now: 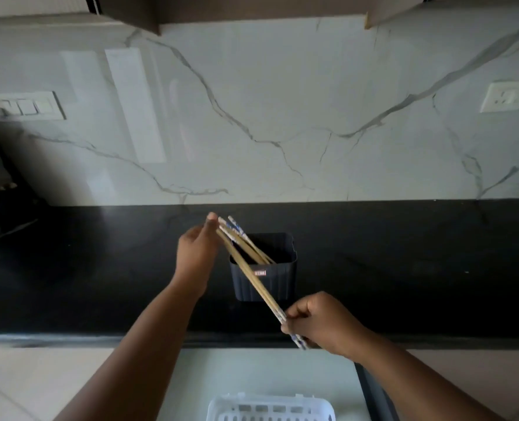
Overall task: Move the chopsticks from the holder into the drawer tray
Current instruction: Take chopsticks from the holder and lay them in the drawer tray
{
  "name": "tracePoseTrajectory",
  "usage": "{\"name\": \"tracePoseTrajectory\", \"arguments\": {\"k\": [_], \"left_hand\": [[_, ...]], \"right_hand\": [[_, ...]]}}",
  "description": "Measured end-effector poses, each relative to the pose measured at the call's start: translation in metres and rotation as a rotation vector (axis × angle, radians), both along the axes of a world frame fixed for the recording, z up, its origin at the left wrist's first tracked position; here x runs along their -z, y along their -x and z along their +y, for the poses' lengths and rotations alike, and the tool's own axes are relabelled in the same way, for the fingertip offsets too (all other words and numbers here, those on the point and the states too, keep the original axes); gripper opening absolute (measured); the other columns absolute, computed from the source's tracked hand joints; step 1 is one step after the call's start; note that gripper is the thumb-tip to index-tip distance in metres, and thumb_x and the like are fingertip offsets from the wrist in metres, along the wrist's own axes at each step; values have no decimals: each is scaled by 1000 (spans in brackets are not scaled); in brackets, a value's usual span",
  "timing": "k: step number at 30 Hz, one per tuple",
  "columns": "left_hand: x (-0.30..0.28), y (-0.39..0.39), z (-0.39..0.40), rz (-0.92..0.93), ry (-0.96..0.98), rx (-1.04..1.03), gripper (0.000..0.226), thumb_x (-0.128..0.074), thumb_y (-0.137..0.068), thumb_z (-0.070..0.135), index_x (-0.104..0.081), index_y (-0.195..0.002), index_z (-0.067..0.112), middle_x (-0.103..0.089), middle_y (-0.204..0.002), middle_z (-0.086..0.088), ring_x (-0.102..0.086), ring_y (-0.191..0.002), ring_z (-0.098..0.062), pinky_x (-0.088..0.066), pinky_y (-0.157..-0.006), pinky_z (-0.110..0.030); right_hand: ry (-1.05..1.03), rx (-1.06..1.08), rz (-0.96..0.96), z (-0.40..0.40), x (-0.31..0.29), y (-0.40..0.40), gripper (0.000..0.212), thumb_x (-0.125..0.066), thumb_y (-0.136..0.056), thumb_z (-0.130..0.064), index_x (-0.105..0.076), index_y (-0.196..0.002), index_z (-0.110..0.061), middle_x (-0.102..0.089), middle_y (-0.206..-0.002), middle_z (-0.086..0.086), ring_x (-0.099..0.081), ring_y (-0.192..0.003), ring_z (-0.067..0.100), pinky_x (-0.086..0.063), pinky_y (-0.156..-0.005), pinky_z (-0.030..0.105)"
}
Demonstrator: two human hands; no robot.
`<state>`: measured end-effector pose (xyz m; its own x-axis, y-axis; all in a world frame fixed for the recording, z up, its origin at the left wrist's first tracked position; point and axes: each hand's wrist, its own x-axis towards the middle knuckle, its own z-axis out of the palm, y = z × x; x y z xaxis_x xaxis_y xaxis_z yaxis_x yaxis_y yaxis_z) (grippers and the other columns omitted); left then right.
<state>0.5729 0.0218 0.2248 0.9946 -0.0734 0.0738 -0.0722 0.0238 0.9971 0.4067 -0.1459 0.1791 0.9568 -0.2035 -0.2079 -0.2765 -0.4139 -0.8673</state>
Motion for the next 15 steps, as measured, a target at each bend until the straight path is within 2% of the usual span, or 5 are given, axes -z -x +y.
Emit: {"name": "tracePoseTrajectory", "arguments": {"k": [3, 6, 9, 12, 15], "left_hand": [[34, -15, 18, -180, -337, -76, 45, -52, -94, 48, -65, -82, 7, -58, -72, -3, -54, -70, -19, -41, -67, -34], [71, -25, 32, -362, -658, -48, 39, -51, -97, 39, -67, -116, 9, -67, -114, -11, -60, -109, -27, -45, -94, -39], [105, -36, 41, -484, -997, 30, 51, -45, -98, 42, -49, -139, 11, -44, -149, -11, -28, -144, -32, -18, -118, -47], [130, -46, 46, -458, -1284, 134, 71, -33, -96, 58, -23, -152, 16, -17, -162, -7, 1, -150, -28, 5, -118, -47], [148, -55, 47, -477, -1498, 243, 85, -24, -91, 68, -4, -154, 14, 0, -164, -8, 14, -149, -27, 14, -117, -45]], "right_hand": [[244, -129, 150, -4, 39, 13, 22, -76, -79, -24, -70, -57, -26, -64, -52, -4, -56, -46, 3, -46, -49, 24], [402, -219, 294, 0, 77, 25, 8, -71, -79, -22, -75, -73, -19, -69, -69, -2, -57, -56, 7, -43, -51, 21], [509, -319, 389, 5, 108, 35, 13, -61, -82, -11, -71, -74, -11, -68, -73, 2, -54, -62, 12, -39, -56, 21], [593, -360, 446, 12, 135, 38, 32, -52, -78, 4, -43, -53, -14, -39, -53, 0, -39, -50, 15, -33, -54, 24], [731, -401, 479, 18, 154, 34, 24, -50, -79, 7, -47, -62, -9, -43, -60, 2, -47, -57, 20, -38, -54, 25]]}}
